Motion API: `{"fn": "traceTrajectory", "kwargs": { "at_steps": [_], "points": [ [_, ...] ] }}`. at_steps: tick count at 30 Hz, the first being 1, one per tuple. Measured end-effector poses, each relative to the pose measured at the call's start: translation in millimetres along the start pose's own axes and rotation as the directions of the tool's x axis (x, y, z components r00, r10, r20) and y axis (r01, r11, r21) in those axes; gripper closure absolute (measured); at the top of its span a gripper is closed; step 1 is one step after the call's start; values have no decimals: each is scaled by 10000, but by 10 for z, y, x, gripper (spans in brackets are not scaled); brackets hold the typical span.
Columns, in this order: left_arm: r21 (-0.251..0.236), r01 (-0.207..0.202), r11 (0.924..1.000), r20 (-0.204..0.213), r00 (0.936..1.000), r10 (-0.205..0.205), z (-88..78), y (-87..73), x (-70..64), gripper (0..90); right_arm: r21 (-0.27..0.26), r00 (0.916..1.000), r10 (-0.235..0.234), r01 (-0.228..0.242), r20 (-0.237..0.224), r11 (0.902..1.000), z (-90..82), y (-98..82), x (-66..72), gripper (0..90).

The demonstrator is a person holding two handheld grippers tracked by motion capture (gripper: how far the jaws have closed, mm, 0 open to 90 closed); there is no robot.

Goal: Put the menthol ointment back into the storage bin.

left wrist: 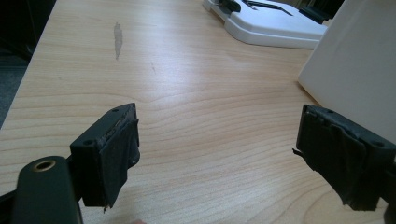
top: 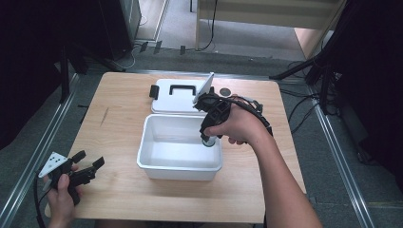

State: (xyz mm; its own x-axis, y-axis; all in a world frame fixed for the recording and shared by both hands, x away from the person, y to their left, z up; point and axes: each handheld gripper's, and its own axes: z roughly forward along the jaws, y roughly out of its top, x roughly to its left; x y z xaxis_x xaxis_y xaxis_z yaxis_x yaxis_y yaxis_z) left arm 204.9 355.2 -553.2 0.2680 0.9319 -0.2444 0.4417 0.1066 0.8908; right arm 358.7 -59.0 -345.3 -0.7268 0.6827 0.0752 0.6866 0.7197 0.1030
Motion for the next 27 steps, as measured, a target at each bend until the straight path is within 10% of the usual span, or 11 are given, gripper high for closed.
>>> {"fn": "traceTrajectory", "kwargs": {
  "at_steps": [27],
  "points": [
    [14,15,10000,-5,10000,-15,1,0,0,141,96,9942,-1053,1055,-198,9944,491,-28,44,516]
  ]
}}
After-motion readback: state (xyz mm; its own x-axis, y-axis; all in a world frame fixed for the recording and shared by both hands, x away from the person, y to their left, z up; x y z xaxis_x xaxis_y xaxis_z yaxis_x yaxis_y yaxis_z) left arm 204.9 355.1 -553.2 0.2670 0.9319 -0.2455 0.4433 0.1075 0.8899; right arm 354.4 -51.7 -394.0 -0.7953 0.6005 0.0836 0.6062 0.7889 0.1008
